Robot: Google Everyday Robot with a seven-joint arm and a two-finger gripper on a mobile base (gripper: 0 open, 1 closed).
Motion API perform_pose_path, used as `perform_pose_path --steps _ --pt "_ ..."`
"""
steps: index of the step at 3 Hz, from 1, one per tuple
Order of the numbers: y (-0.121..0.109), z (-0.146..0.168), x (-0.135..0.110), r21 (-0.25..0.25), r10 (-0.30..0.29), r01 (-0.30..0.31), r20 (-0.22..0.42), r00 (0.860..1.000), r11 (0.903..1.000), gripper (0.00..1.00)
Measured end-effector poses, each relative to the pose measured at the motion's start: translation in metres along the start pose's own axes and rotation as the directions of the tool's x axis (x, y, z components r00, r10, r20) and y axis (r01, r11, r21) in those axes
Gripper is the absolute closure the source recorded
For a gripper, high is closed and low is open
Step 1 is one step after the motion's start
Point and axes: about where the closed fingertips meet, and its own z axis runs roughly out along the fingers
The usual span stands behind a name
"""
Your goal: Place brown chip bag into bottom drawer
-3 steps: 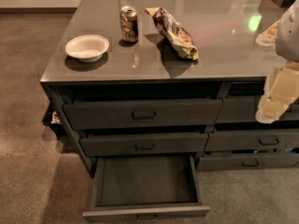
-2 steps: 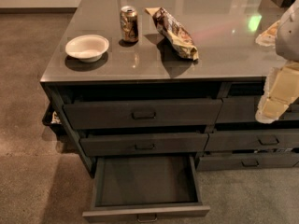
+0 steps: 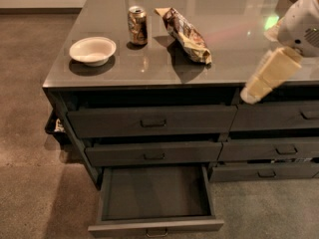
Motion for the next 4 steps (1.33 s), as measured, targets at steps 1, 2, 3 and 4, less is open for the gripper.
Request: perform_pose_path --steps 1,2,3,4 --pt "-0.032 0.019 -0.027 0.022 0.132 -0.136 0.123 0.984 0.9905 0.00" --pt "-0.068 0.037 -0.056 0.050 0.247 -0.262 0.202 0.948 0.9637 0.00" --pt "-0.068 0.037 -0.056 0.050 0.248 -0.262 0.202 0.948 0.9637 0.00" --pt "-0.069 0.037 -0.057 0.051 0.265 -0.282 0.210 0.941 0.9582 0.00"
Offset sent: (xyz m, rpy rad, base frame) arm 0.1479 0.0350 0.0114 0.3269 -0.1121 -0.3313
